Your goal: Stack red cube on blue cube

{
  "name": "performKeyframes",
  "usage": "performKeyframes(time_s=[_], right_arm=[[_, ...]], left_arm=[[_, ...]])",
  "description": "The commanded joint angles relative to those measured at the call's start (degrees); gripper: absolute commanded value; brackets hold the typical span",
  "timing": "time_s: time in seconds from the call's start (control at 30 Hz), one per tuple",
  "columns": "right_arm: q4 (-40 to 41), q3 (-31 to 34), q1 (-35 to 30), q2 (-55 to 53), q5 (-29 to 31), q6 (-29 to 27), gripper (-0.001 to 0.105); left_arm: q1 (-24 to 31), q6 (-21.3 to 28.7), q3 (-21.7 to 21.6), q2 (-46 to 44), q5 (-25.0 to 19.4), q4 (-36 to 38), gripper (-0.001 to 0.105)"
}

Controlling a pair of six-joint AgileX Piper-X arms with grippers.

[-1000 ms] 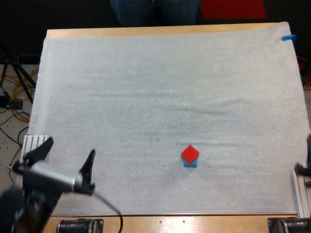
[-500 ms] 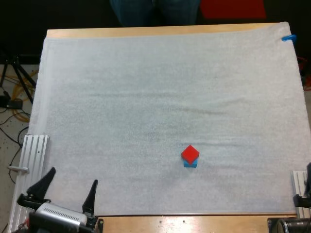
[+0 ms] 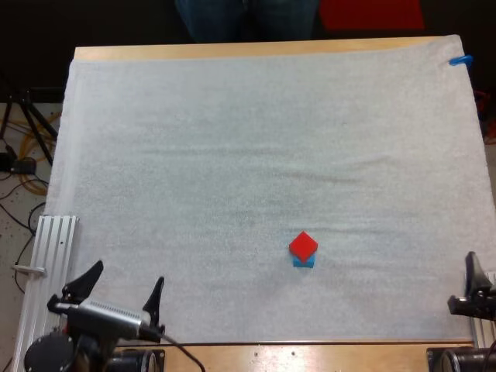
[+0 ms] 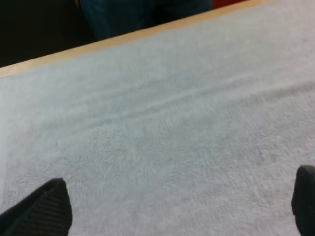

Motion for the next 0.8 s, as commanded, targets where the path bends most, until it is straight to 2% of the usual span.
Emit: performKeyframes(time_s=[0.0,0.2,0.77], right_arm=[[-0.71,0.92,-0.21,-2.21,-0.48,-0.26,0.061],[-1.11,3.92,-0.21,-2.03,-0.46,-0.23,0.061],[-1.08,3.92,-0.21,-2.03,-0.46,-0.22,0.061]], left_arm=[[0.15,-0.65,0.85,-7.95,-0.78,-2.18,0.087],[0.15,-0.65,5.52,-7.83,-0.58,-3.86,0.087],[0.15,-0.45,5.62,-7.72,-0.58,-4.31,0.087]])
